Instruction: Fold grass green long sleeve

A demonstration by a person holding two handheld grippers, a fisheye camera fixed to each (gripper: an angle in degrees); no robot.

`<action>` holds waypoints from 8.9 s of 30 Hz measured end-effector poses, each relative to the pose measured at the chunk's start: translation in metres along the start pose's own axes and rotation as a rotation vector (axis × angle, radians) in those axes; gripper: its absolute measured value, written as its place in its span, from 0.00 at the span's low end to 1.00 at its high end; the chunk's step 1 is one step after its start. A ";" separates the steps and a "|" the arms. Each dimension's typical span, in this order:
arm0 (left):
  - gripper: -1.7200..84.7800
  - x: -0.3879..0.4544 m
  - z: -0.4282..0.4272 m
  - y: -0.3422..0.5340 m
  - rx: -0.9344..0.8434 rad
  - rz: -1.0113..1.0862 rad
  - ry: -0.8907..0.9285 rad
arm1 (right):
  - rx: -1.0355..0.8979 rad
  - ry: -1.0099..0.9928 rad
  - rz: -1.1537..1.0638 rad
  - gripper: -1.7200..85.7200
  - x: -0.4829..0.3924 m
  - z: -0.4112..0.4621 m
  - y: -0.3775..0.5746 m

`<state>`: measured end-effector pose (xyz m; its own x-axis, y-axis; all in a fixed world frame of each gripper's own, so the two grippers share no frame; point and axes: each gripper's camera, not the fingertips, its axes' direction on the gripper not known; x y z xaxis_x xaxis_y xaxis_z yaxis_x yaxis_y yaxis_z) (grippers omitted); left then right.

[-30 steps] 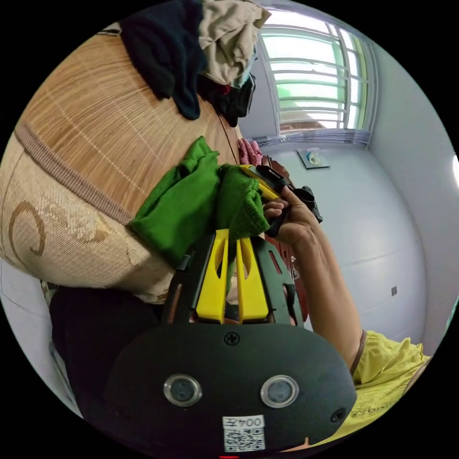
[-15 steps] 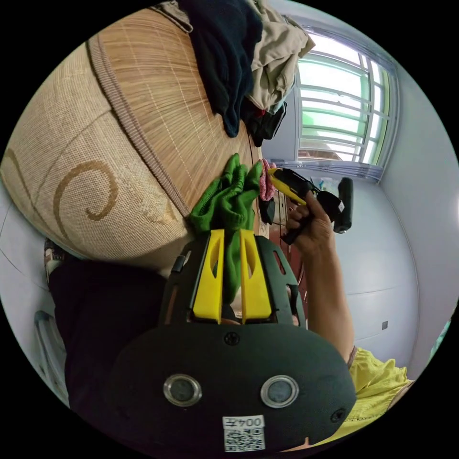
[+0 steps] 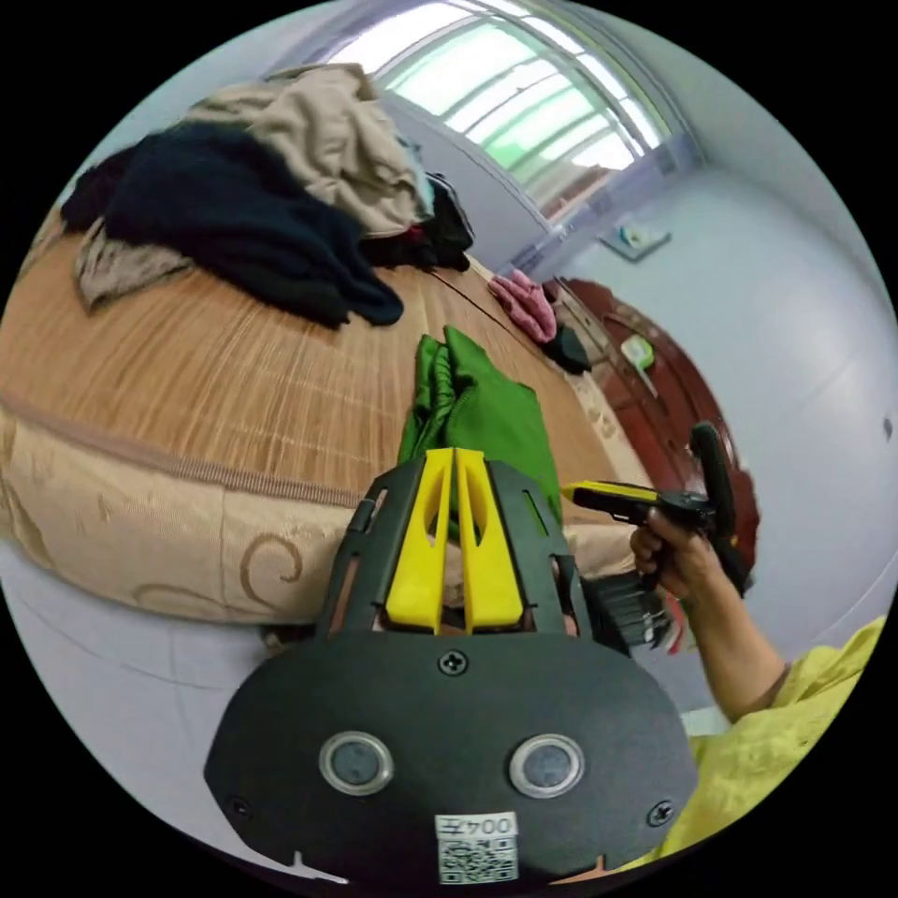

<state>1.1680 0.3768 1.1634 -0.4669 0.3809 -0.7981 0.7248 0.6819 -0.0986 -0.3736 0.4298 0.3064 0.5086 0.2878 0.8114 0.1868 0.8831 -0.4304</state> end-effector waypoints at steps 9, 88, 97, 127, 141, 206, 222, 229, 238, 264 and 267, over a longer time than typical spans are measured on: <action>0.02 0.201 0.114 -0.103 -0.381 0.614 -0.473 | -0.143 -0.093 -0.099 0.09 0.013 0.023 0.002; 0.02 0.273 -0.021 -0.279 -0.401 0.498 -0.495 | 0.437 0.255 -0.271 0.05 0.047 0.086 0.352; 0.02 0.252 -0.030 -0.262 -0.382 0.491 -0.472 | 0.373 0.116 -0.199 0.08 0.066 0.093 0.357; 0.11 0.207 -0.101 -0.134 -0.296 0.777 -0.393 | 0.476 -0.158 -0.226 0.11 0.012 0.054 0.297; 0.10 0.137 -0.085 -0.082 -0.285 0.387 -0.300 | 0.300 0.023 -0.627 0.12 -0.114 0.087 0.225; 0.04 0.075 0.186 -0.088 -0.520 0.039 0.124 | 0.420 -0.559 -0.141 0.12 0.212 0.094 0.214; 0.10 0.113 0.259 -0.029 -0.414 0.128 -0.049 | 0.372 -0.344 -0.376 0.13 0.187 0.098 0.240; 0.10 0.114 0.287 -0.019 -0.418 0.091 -0.053 | 0.376 -0.222 -0.442 0.11 0.174 0.106 0.234; 0.05 0.117 0.303 -0.035 -0.471 0.041 0.028 | 0.450 -0.120 -0.425 0.03 0.179 0.093 0.236; 0.14 0.108 0.305 -0.041 -0.361 0.123 -0.053 | 0.323 -0.533 -0.169 0.15 0.230 0.140 0.167; 0.14 0.104 0.309 -0.092 -0.309 0.076 -0.034 | 0.325 -0.504 -0.193 0.14 0.232 0.142 0.165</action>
<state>1.2093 0.1609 0.9062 -0.3969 0.4204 -0.8160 0.5659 0.8120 0.1431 -0.3446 0.6951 0.4795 0.0181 0.1811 0.9833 -0.0694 0.9813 -0.1794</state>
